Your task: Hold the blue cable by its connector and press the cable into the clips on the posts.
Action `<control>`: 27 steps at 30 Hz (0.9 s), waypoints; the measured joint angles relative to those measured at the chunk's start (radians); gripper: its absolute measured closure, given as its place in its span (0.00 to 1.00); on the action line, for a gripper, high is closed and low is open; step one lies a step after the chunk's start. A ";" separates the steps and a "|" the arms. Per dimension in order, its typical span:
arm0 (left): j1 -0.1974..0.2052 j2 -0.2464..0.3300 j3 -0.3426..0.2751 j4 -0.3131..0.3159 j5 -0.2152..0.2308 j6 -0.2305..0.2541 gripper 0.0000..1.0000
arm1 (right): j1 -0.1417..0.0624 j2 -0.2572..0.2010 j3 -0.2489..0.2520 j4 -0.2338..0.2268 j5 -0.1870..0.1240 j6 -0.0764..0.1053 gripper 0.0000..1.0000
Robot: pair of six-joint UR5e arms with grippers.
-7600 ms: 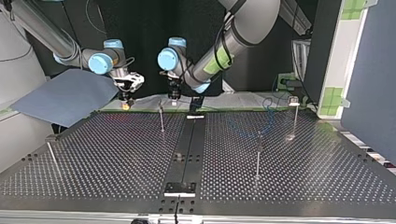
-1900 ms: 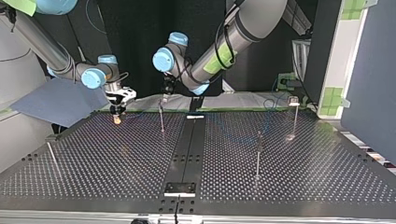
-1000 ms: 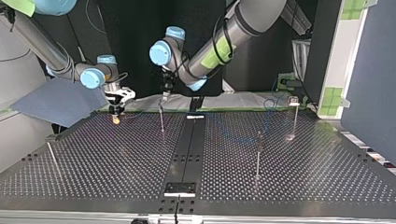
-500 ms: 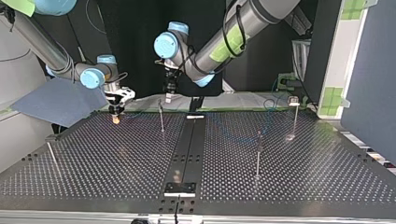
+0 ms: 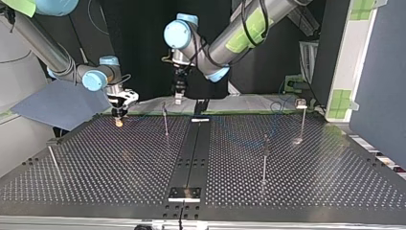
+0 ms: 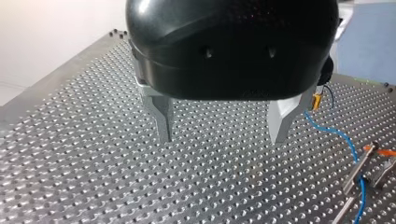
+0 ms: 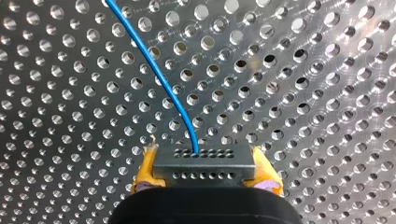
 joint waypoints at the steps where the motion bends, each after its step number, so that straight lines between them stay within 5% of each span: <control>1: -0.001 0.010 -0.010 0.000 -0.004 -0.004 0.00 | 0.000 0.000 0.000 0.000 0.000 0.000 1.00; 16: 0.007 0.150 -0.150 0.070 -0.026 -0.110 0.00 | 0.000 0.002 0.000 0.001 0.000 0.007 1.00; 27: -0.079 0.254 -0.254 0.174 -0.103 -0.214 0.00 | 0.002 0.003 0.000 0.001 -0.005 0.007 1.00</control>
